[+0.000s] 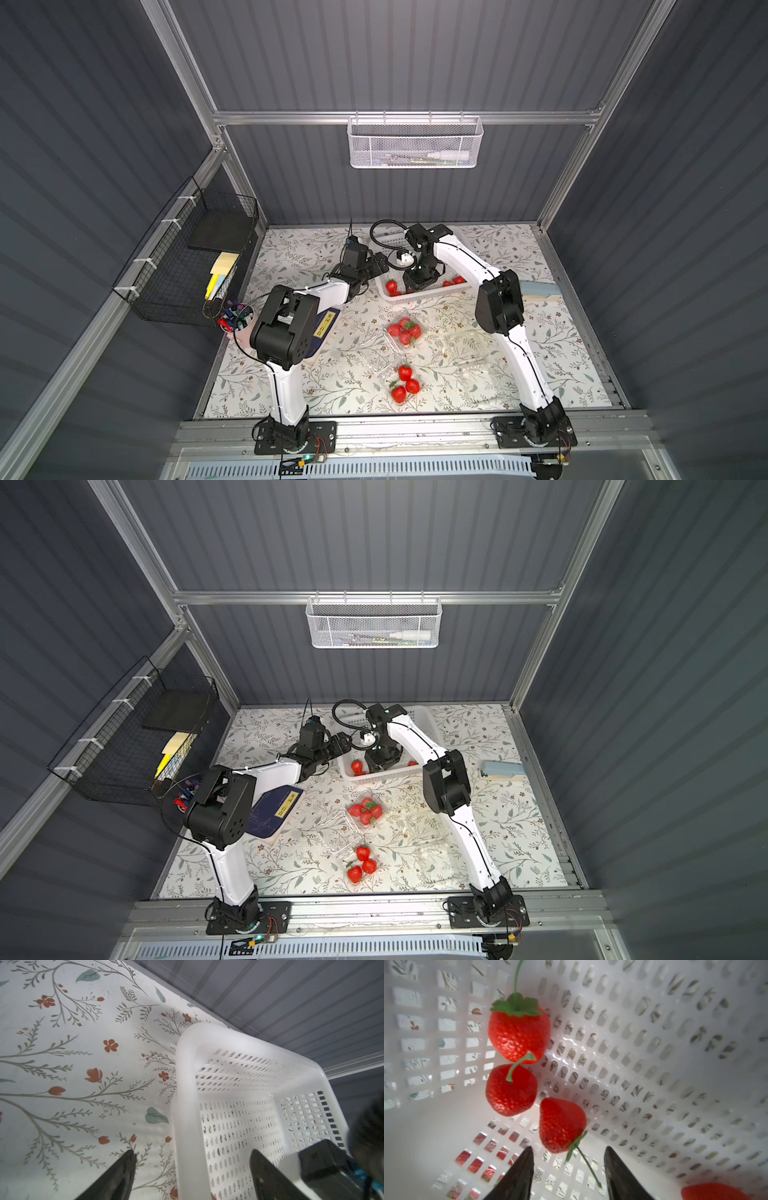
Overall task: Pack strawberries into containers
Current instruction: Pick up the strawberry from the basket.
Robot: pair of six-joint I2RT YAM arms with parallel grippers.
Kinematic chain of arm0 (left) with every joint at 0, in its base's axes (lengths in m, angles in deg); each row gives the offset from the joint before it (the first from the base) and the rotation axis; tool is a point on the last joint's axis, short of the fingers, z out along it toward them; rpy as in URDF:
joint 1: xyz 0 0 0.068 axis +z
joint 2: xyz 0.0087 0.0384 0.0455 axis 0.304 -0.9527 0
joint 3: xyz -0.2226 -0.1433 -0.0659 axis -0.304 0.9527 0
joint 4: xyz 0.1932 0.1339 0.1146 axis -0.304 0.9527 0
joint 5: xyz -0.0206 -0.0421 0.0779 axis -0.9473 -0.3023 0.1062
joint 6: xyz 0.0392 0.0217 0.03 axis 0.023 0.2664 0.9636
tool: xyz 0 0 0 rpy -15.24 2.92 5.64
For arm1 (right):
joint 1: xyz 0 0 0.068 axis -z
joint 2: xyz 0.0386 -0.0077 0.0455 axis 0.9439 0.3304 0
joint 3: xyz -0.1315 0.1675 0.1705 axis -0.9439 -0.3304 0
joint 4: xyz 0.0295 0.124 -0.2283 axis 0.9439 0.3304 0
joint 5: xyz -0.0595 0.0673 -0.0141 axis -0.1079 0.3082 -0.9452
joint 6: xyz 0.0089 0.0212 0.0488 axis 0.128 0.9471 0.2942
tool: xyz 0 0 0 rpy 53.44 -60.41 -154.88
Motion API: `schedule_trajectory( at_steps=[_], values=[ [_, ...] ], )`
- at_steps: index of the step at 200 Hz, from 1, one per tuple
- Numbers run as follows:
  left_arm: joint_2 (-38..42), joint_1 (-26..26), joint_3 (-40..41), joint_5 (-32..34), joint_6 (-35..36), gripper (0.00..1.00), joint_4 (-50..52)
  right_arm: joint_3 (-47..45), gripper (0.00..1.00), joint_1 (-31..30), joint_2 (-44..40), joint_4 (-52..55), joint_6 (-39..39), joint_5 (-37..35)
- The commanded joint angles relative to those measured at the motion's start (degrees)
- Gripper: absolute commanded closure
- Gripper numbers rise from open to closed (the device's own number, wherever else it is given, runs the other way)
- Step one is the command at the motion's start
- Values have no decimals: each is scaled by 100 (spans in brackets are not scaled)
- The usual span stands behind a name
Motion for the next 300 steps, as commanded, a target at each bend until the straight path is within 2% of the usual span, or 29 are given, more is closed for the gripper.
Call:
schedule_trajectory(
  at_steps=[1, 58, 114, 161, 187, 247, 272, 300],
  values=[
    [47, -29, -117, -43, 19, 13, -12, 188, 45, -105, 265, 275, -26, -255],
    [55, -31, -118, -25, 23, 13, -3, 394, 50, -395, 739, 102, 549, -458],
    [69, -33, -144, -34, 51, 13, 19, 413, 69, -389, 728, 38, 710, -708],
    [368, -28, -119, 10, 94, 13, 131, 408, 84, -219, 217, -154, 901, -420],
    [733, -29, -81, 19, 181, 13, 226, 160, 88, -133, -384, -398, 993, -393],
    [2045, 129, 402, 493, -1, 11, 570, -1372, 93, -224, -2374, -1259, 1333, -163],
    [2476, 367, 778, 392, -107, 10, 604, -2470, 93, -680, -3401, -1711, 1409, -150],
    [2805, 545, 1074, 301, -158, 10, 662, -4096, 94, -1360, -4432, -2394, 1730, 102]
  ],
)
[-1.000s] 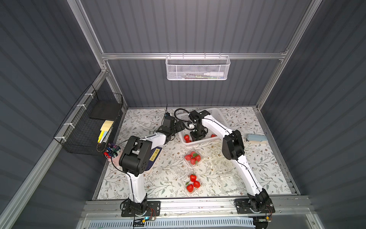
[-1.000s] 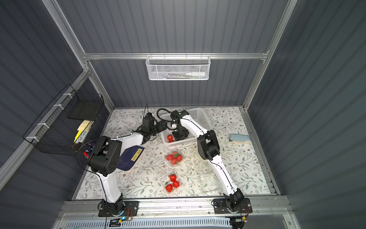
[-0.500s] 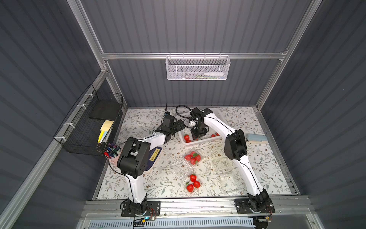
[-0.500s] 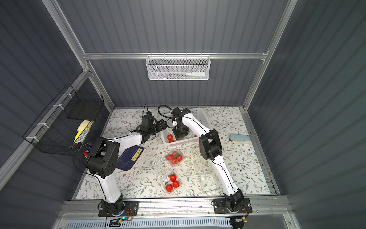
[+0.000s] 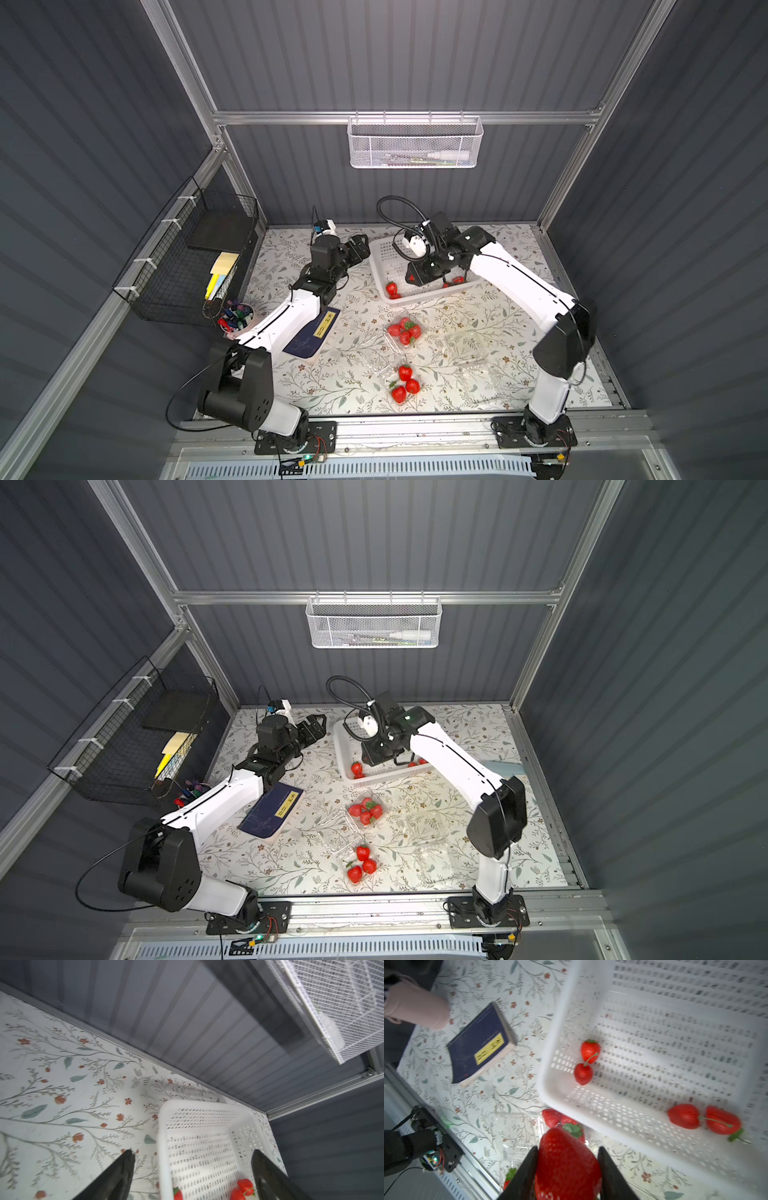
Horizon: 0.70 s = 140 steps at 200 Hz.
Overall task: Pack strawberries into containers
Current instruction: Pick up the strawberry from the basket, then place the strawberry in the packing box.
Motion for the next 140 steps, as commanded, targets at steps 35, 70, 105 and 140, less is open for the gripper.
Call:
schedule_trajectory(
  at_steps=[35, 70, 105, 140],
  values=[
    [469, 310, 438, -84, -118, 9, 388, -2682, 95, -1411, -1078, -1505, 720, 892],
    [663, 438, 517, -78, -154, 9, 572, -3116, 95, -2002, -682, -1750, 980, 714],
    [835, 465, 656, -50, -224, 7, 531, -3181, 92, -2266, -238, -2038, 944, 741],
    [729, 465, 778, -124, -249, 7, 472, -3262, 71, -2311, -38, -2082, 879, 459]
  ],
)
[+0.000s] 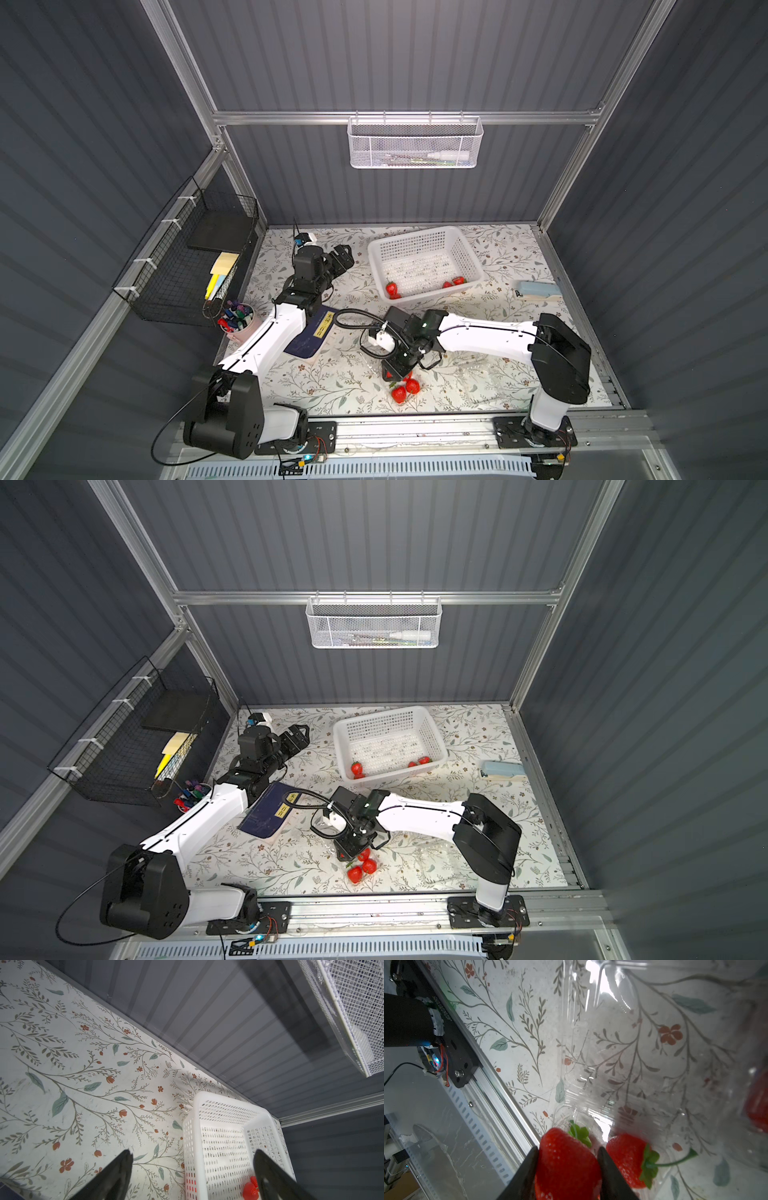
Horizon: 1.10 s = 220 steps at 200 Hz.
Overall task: Pack strawberries into containers
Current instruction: Place the strawberry in the packing box.
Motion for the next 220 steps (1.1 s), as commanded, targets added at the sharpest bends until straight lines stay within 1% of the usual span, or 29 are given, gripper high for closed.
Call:
schedule_trajectory(
  at_steps=[1, 14, 31, 55, 67, 82, 137, 158, 180, 194, 206, 220],
  values=[
    [-40, 41, 121, -83, -51, 7, 22, -90, 71, -20, 79, -126, 22, -240],
    [-100, 41, 129, -136, -54, 7, -18, -109, 69, -21, 107, -127, 9, -298],
    [-155, 41, 133, -168, -52, 7, -49, -112, 63, -21, 127, -110, -1, -308],
    [-187, 41, 122, -203, -52, 7, -76, -152, 52, -21, 112, -118, 12, -313],
    [-187, 41, 123, -213, -54, 7, -82, -191, 49, -21, 65, -145, 23, -313],
    [-184, 41, 104, -213, -53, 7, -82, -251, 44, -21, 15, -192, 71, -311],
    [-219, 41, 91, -217, -42, 6, -84, -504, 36, -22, -255, -270, 224, -343],
    [-235, 39, 66, -237, -38, 6, -87, -589, 32, -20, -456, -351, 291, -539],
    [-227, 37, 63, -200, -25, 6, -82, -744, 33, -36, -647, -499, 301, -951],
    [-216, 41, 70, -171, -25, 6, -85, -772, 34, -47, -605, -540, 202, -800],
    [-228, 41, 62, -176, -16, 6, -70, -819, 36, -111, -554, -581, 239, -1112],
    [-226, 41, 61, -161, 18, 7, -18, -899, 36, -137, -559, -750, 134, -717]
  ],
)
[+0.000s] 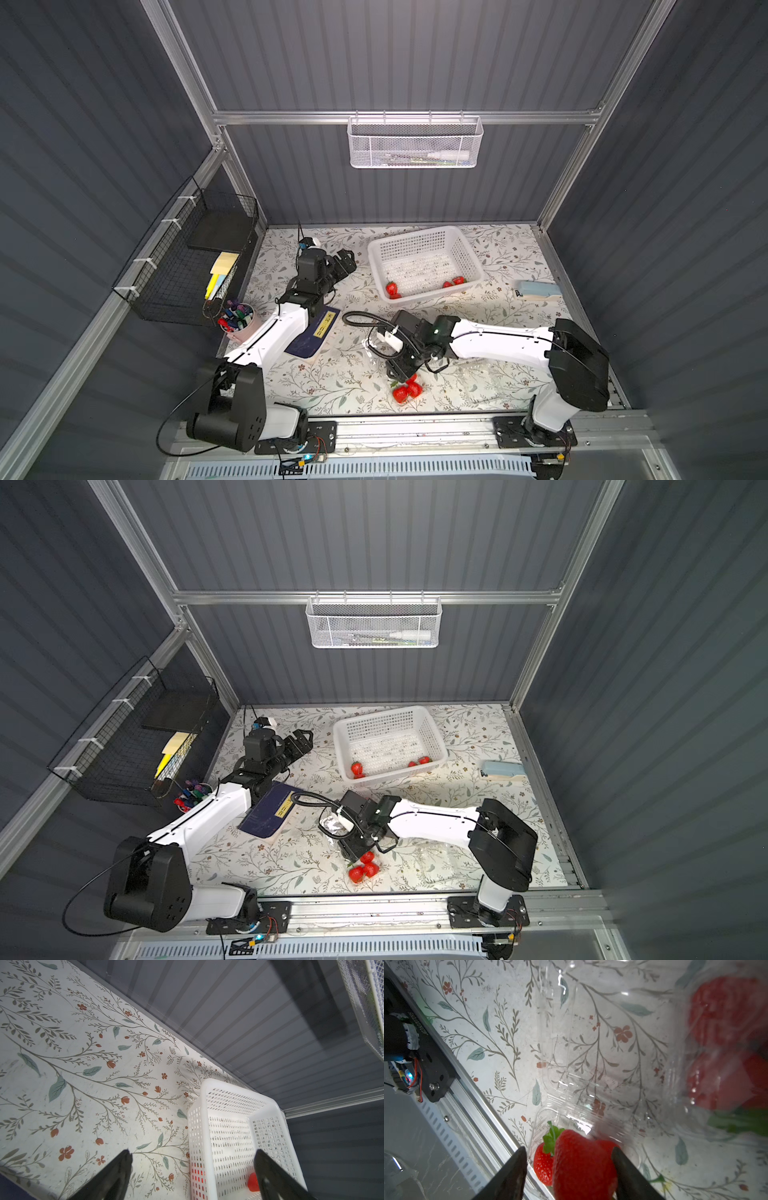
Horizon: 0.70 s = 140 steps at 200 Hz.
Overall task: Pack strawberries into containers
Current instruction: Place the strawberry in the packing box.
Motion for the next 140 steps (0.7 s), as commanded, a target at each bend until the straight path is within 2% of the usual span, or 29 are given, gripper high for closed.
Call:
schedule_trajectory(
  at_steps=[1, 16, 34, 61, 110, 128, 140],
  values=[
    [-39, 41, -32, -10, 43, 7, -15, -170, 36, -88, 44, -191, -60, 48],
    [-27, 41, 2, 8, 52, 7, -9, -180, 36, -243, 6, -86, -139, -722],
    [8, 41, 70, -21, 62, 8, 14, -252, 36, -283, -14, -17, -186, -1163],
    [205, 41, 280, 8, 135, 9, 204, -902, 33, -259, -499, -943, -60, -728],
    [377, 41, 580, 114, 95, 9, 110, -1030, 36, -198, -736, -937, 115, -219],
    [182, 41, 625, 17, 94, 13, 14, -1107, 37, -193, -1006, -862, 248, -135],
    [79, 41, 676, -87, 100, 19, -72, -1224, 36, -197, -1254, -871, 362, -108]
  ],
)
